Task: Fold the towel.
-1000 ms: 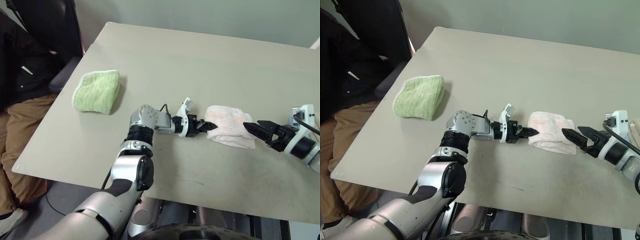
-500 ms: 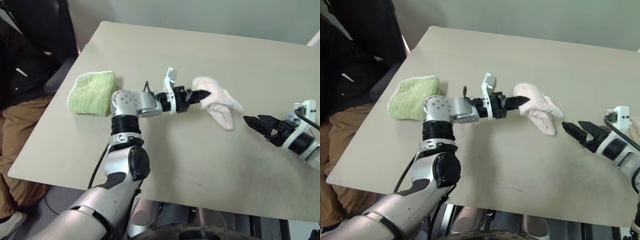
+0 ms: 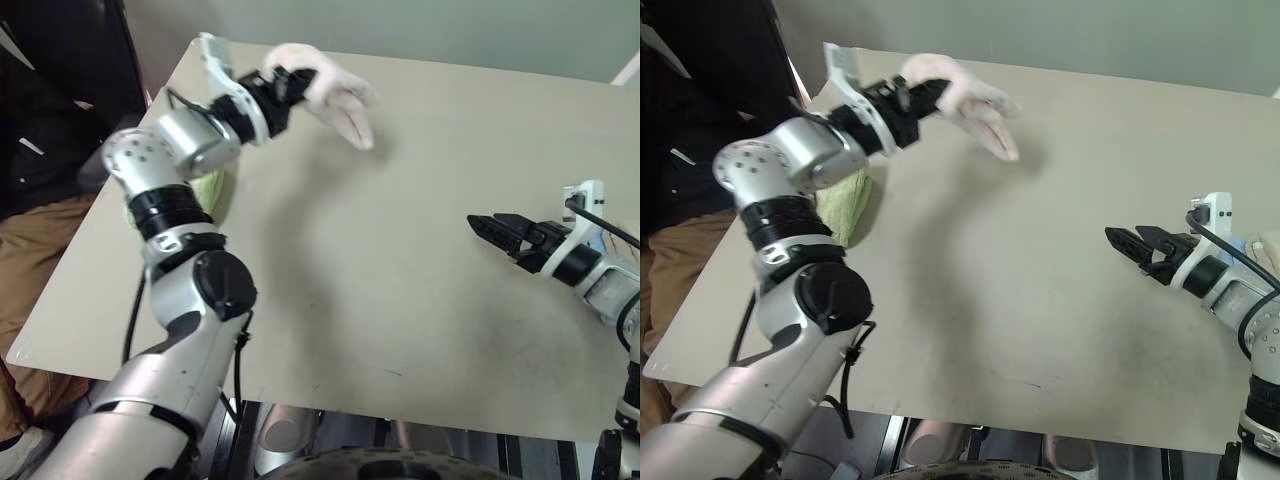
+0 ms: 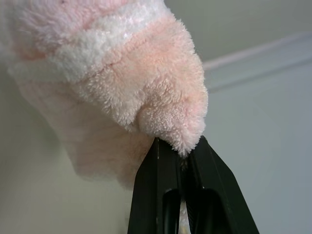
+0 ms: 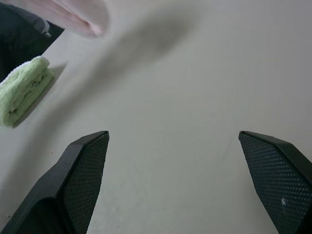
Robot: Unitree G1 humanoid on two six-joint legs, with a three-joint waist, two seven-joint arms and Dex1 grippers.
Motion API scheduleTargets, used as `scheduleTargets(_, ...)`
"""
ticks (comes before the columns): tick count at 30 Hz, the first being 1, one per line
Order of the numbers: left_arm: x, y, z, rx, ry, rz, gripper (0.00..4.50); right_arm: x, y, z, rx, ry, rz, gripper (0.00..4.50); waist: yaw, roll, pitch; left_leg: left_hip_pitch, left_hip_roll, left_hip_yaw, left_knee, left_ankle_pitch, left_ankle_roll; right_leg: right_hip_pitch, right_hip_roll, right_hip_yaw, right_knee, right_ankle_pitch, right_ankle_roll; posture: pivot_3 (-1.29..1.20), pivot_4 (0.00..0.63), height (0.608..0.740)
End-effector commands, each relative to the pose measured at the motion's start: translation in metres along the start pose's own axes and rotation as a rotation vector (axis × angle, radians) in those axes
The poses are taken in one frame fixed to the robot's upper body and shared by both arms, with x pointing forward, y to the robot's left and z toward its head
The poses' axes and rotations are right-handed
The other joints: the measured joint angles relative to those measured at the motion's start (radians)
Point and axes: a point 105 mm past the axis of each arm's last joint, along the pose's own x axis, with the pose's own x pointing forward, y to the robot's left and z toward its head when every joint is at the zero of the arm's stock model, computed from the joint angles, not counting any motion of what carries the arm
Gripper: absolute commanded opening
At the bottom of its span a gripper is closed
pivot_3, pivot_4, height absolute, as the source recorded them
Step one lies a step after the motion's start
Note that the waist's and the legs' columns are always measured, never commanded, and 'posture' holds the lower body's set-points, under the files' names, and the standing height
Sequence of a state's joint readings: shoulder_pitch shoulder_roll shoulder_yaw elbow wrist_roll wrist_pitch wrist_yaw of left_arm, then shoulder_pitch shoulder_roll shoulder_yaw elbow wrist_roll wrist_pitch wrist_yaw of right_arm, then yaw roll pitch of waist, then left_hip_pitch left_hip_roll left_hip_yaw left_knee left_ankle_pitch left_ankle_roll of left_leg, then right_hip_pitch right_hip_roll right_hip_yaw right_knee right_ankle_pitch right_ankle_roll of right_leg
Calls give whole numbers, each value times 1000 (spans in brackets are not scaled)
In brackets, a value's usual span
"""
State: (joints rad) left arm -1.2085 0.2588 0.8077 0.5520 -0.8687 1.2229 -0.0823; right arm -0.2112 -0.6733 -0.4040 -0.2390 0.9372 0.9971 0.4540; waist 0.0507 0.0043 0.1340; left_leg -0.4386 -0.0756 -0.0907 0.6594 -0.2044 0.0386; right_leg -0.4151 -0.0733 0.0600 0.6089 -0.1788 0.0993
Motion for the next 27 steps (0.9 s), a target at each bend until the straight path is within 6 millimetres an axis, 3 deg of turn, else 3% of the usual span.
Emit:
scheduleTargets(1, -13, -17, 41, 88, -149, -6, 46, 4, 7, 9, -42, -12, 44, 4500, 1, 0, 0, 0, 0, 0, 0, 0, 0, 0, 0, -1, 0, 0, 0, 0, 150, 740)
scheduleTargets(6, -41, 5, 90, 118, -418, 183, 46, 14, 11, 9, -51, 16, 90, 4500, 0, 0, 0, 0, 0, -2, -1, -1, -1, -1, 0, -2, 0, -1, -3, 0, 150, 740)
scheduleTargets(12, -64, 15, 93, 188, -485, 266, 46, 21, 13, 6, -66, 69, 131, 4500, -1, 0, 0, -1, 0, -3, 0, -1, -1, -1, 0, -4, 0, -1, -5, 0, 150, 740)
scheduleTargets(18, -92, 33, 91, 154, -541, 355, 46, 25, 13, 9, -83, 98, 157, 4500, -3, 0, 0, -1, 2, -3, 0, -2, -4, -1, 1, -6, 1, 0, -8, 0, 150, 740)
scheduleTargets(27, -121, 33, 101, 188, -606, 402, 46, 34, 16, 6, -116, 152, 204, 4500, -3, -1, 1, 0, 3, -3, 2, 0, -6, -1, 2, -6, 1, 1, -19, 0, 150, 740)
